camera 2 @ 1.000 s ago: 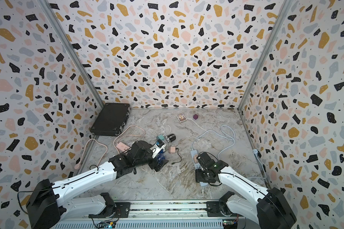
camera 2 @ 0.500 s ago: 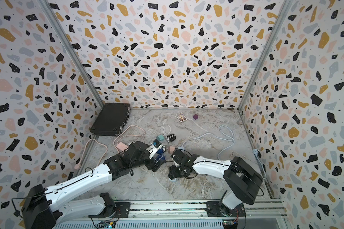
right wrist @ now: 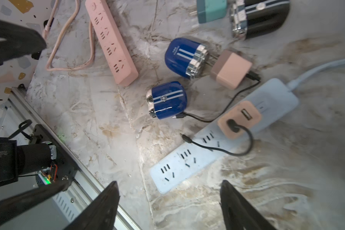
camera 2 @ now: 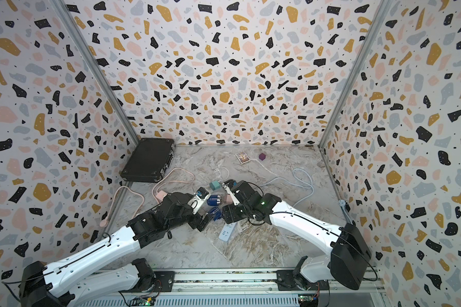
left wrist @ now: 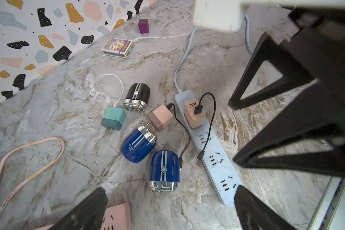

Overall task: Unplug the electric shaver
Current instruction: Move the socket to the center of the board, then remove the plug from the socket.

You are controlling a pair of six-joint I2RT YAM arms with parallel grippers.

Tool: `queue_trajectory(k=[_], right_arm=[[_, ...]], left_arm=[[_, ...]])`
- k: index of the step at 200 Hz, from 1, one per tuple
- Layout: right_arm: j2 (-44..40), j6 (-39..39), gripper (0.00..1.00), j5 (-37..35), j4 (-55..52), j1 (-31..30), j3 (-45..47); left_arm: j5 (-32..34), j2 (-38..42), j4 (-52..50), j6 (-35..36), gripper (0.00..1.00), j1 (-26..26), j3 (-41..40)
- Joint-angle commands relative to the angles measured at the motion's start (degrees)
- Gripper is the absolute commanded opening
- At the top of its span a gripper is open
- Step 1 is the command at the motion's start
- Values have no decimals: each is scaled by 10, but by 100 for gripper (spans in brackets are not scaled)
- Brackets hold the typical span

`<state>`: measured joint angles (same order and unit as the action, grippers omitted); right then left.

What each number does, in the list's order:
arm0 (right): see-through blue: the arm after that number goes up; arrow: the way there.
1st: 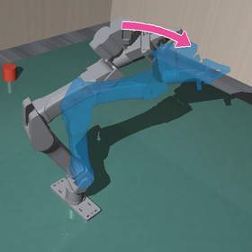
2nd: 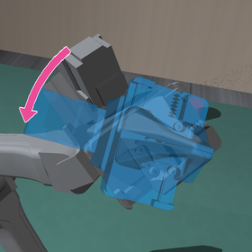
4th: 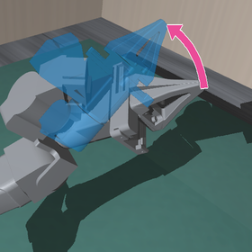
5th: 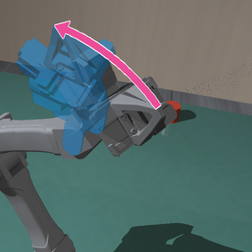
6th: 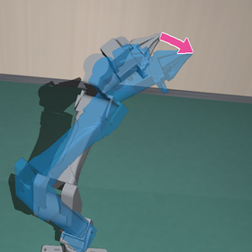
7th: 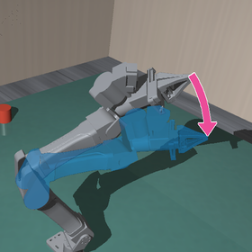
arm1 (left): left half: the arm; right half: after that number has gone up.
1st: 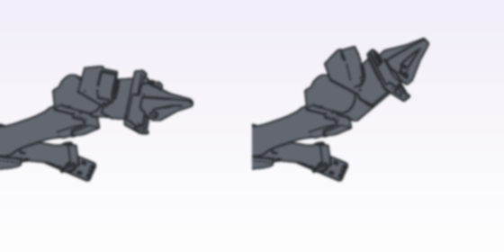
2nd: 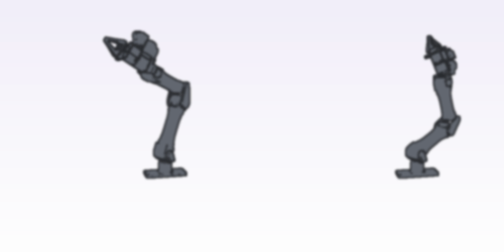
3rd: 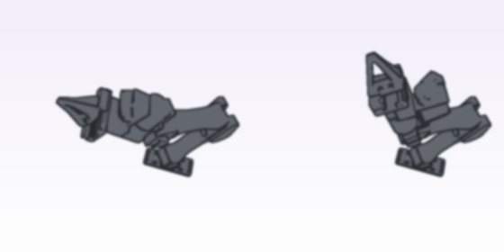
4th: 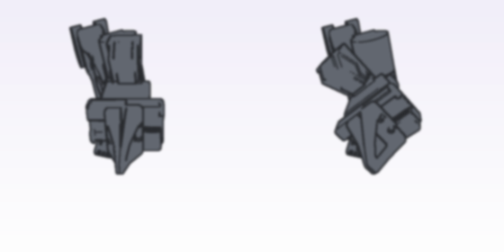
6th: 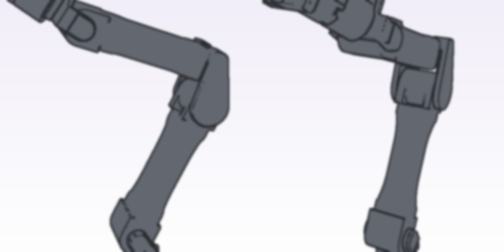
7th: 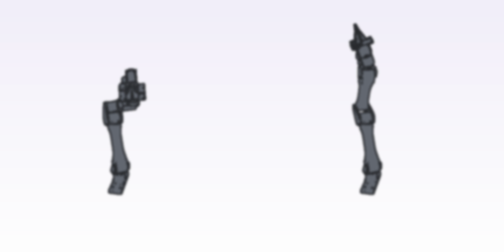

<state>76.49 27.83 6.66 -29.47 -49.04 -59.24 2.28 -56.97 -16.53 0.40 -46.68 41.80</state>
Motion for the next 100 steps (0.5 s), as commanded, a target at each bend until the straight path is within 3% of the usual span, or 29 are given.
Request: queue_trajectory(k=[1, 24, 61, 79, 91, 100], right_arm=[[-17, -62, 81, -53, -55, 10, 16], [-5, -104, 81, -103, -32, 20, 43], [24, -133, 81, -75, 26, 25, 54], [14, -144, 81, -103, 63, 25, 75], [-11, -148, 81, -104, 114, 31, 110], [-37, -151, 81, -93, 169, 35, 148]], left_arm=[[-36, -13, 29, -10, 100, -2, -15], [-81, -30, 87, -13, 100, -10, -38], [-86, -58, 153, -11, 100, -38, -71], [-53, -75, 183, -6, 100, -64, -88], [8, -82, 222, -12, 100, -95, -110], [-7, -86, 271, -14, 100, -102, -132]])
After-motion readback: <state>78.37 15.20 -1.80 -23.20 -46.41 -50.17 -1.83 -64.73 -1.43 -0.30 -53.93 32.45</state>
